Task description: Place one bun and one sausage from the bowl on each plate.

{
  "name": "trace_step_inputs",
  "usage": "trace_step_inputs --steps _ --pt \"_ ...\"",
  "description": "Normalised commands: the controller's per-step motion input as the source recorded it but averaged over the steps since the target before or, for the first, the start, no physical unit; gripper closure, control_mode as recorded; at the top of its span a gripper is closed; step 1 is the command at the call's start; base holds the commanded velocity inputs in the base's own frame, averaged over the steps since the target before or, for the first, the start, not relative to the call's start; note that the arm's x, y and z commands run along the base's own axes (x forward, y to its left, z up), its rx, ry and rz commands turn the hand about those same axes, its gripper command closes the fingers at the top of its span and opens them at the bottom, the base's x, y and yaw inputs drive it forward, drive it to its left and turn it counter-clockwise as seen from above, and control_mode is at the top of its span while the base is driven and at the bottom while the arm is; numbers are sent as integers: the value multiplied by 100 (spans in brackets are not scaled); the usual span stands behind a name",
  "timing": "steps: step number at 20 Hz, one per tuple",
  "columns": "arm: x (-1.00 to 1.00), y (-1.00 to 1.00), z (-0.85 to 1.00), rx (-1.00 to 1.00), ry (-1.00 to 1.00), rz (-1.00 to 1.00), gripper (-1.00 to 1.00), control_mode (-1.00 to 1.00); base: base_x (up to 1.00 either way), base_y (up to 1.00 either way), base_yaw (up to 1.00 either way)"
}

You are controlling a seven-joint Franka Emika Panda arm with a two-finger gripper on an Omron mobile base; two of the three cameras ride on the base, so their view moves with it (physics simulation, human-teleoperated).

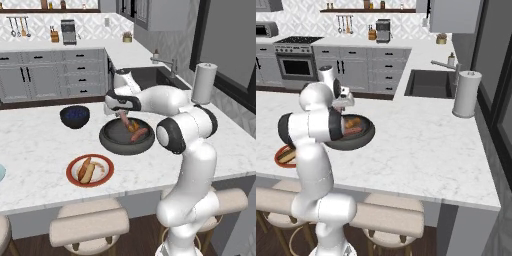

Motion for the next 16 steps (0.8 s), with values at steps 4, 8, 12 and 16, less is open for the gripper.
trace_step_inputs --steps 4,8,12,16 --pt "-100 5 54 7 0 -14 100 -100 0 0 0" --pt "-100 13 33 5 2 -19 100 -100 0 0 0" --pt "-100 41 25 1 12 -23 100 -100 0 0 0" --pt "-100 57 6 0 23 -31 100 -100 0 0 0"
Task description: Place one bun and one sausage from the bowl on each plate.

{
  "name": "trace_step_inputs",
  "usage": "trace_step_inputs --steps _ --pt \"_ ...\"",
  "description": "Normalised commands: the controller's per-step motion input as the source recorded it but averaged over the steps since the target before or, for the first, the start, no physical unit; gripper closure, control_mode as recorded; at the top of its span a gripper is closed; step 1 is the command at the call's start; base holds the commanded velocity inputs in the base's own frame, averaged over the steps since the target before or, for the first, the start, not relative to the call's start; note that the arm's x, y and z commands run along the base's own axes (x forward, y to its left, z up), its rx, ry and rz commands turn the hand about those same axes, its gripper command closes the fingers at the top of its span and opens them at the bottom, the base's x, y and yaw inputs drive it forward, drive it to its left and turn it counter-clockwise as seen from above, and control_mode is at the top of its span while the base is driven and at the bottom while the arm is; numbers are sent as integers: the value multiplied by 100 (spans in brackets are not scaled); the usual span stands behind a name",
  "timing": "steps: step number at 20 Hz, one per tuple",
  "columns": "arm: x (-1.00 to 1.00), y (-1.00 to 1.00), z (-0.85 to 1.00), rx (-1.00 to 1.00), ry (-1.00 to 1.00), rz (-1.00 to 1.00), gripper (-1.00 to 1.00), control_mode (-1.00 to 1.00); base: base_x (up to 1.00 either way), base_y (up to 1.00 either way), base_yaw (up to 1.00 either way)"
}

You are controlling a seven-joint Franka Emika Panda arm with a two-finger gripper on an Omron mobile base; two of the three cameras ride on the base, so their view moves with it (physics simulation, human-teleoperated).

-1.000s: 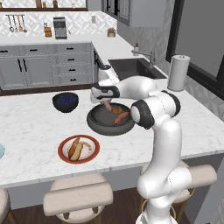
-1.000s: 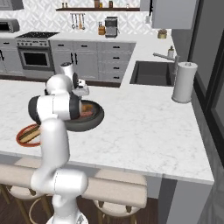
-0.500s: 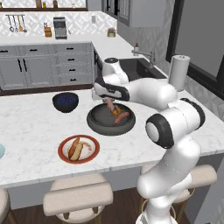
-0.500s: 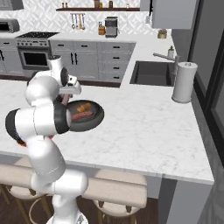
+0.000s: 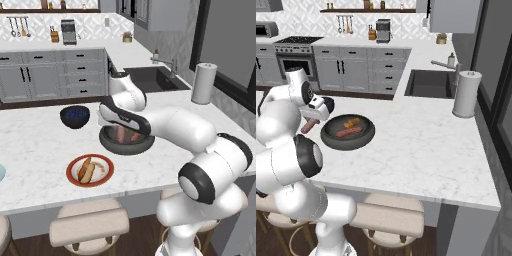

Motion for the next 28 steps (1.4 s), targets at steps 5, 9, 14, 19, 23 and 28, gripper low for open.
trace_step_inputs --steps 5,9,14,19,23,28 --pt "-96 53 -5 0 27 -36 100 -100 0 0 0" --pt "-52 41 -37 0 19 -31 100 -100 0 0 0" --pt "-18 13 -70 0 0 -19 100 -100 0 0 0" --pt "0 1 -72 0 -22 -5 100 -100 0 0 0" --pt "11 0 -50 0 -20 -4 100 -100 0 0 0" --pt "42 20 -28 0 -1 -8 100 -100 0 0 0"
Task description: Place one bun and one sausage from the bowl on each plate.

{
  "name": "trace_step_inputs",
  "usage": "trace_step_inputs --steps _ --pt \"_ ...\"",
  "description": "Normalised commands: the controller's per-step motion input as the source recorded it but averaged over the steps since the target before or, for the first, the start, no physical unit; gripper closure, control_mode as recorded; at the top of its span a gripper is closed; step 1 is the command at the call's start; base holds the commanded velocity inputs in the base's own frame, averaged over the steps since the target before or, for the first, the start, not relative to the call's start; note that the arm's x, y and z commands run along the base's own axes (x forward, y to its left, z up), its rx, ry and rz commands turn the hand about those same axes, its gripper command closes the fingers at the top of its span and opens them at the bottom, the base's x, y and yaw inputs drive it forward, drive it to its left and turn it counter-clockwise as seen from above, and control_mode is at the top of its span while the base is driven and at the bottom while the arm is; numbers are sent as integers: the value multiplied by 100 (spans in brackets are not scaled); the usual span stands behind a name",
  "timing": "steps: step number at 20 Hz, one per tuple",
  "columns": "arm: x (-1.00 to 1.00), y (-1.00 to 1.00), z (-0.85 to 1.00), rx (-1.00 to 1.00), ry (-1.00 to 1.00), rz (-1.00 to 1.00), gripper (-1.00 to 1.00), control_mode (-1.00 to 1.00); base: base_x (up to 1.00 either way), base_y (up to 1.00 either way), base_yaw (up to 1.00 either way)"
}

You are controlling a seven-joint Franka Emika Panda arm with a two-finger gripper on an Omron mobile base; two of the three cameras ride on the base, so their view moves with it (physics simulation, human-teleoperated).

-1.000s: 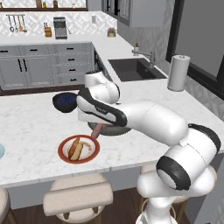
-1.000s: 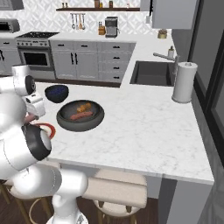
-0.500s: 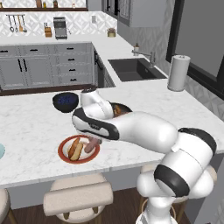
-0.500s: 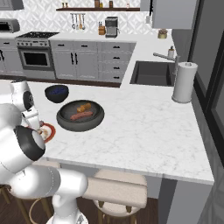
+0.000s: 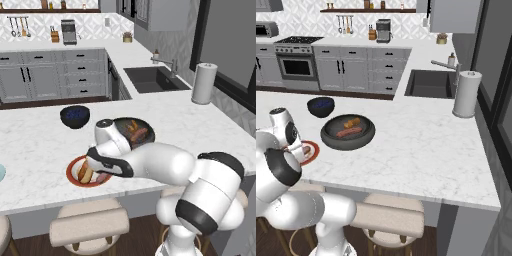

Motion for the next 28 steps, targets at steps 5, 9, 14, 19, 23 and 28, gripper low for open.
trace_step_inputs --steps 5,9,14,19,23,28 --pt "43 55 -16 0 3 -9 100 -100 0 0 0" --pt "50 29 -11 0 4 -7 100 -100 0 0 0" --pt "37 -2 -17 0 9 -2 100 -100 0 0 0" --pt "8 0 -12 0 4 0 -100 -100 0 0 0" --pt "-21 -29 0 -1 0 0 -100 -100 0 0 0" --pt "-33 -40 10 0 0 0 -100 -100 0 0 0"
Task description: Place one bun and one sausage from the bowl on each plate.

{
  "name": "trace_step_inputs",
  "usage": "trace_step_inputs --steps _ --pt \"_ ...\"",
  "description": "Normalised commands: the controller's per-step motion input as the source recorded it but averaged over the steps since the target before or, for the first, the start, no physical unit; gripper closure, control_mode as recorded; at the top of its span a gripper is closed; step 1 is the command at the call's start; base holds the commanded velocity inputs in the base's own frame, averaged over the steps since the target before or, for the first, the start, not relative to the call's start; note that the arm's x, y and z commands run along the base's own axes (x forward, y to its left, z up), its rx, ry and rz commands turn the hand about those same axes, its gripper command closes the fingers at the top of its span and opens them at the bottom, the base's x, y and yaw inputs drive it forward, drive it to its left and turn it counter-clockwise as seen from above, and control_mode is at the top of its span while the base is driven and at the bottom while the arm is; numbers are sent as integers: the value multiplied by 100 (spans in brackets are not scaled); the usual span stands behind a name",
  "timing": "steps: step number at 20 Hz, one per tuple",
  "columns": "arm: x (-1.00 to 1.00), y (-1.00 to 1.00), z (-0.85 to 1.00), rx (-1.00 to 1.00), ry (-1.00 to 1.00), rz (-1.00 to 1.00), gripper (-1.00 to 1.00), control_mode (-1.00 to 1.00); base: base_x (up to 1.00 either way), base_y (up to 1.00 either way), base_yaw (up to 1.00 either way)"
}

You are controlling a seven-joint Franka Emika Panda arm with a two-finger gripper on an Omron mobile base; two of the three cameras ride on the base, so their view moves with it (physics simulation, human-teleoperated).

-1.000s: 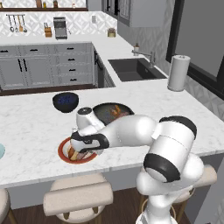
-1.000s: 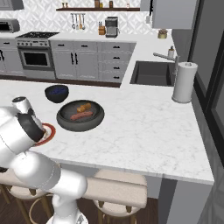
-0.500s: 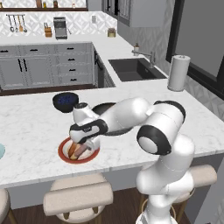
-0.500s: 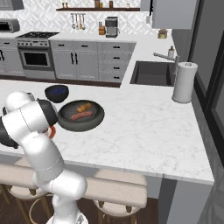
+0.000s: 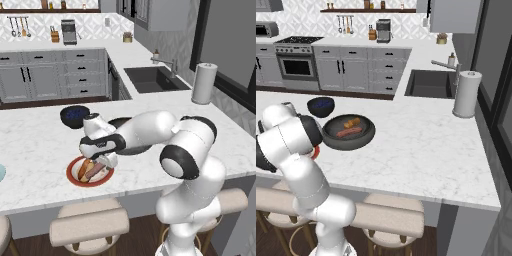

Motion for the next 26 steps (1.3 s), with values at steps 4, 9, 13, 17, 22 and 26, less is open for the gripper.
trace_step_inputs --steps 4,9,13,17,22,26 --pt "-80 -48 45 0 0 0 -100 -100 0 0 0" --pt "-47 -32 89 0 -3 1 -100 -100 0 0 0" --pt "34 -63 93 0 0 1 -100 -100 0 0 0" --pt "82 -68 68 0 0 1 -100 -100 0 0 0" --pt "99 -49 35 0 0 6 -100 -100 0 0 0" --pt "100 -26 11 0 0 11 -100 -100 0 0 0"
